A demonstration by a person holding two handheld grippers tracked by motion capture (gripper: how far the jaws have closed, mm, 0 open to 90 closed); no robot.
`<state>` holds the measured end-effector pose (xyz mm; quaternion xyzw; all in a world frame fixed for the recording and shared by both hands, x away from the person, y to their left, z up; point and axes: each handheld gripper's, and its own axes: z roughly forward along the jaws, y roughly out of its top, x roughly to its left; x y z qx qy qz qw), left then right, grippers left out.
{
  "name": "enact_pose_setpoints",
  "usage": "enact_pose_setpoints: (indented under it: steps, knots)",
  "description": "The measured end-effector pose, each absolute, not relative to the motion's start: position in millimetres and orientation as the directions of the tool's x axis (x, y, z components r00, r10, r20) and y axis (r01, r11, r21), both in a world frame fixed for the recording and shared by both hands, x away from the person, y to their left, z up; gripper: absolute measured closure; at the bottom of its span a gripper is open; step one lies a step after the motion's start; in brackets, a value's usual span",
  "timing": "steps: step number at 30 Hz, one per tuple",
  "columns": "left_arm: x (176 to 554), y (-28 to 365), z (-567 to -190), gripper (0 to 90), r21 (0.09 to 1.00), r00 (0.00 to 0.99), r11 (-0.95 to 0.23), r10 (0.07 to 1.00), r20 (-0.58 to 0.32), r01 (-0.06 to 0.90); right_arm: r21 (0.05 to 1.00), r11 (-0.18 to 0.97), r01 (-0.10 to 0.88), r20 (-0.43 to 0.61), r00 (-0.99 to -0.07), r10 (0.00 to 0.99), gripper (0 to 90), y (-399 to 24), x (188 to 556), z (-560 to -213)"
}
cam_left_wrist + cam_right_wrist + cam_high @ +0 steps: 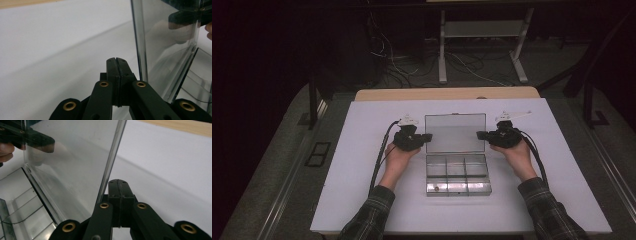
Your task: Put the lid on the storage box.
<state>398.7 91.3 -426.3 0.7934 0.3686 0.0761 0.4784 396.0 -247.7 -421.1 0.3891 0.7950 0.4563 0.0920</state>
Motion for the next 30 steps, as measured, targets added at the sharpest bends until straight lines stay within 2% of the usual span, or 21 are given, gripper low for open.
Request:
enact_pose_setpoints:
  steps: [12,19,26,30]
  knots:
    - [394.1,93.3,-417.0,88.0,0.834,0.725,-0.259,0.652,-0.221,0.488,0.821,0.266,0.506,0.208,-0.697,0.686,89.4,-249.0,391.1,-410.9]
    - [389.0,107.9,-409.8,85.5,0.841,0.713,-0.249,0.67,-0.207,0.479,0.824,0.255,0.506,0.217,-0.697,0.684,89.4,-249.3,389.8,-409.1]
    - [371.1,129.3,-396.1,79.7,0.864,0.712,-0.227,0.675,-0.194,0.45,0.826,0.254,0.504,0.216,-0.698,0.683,89.4,-249.4,387.7,-407.2]
    - [361.6,134.7,-387.9,73.2,0.883,0.728,-0.2,0.656,-0.202,0.425,0.826,0.256,0.502,0.216,-0.702,0.679,89.4,-249.6,385.7,-405.3]
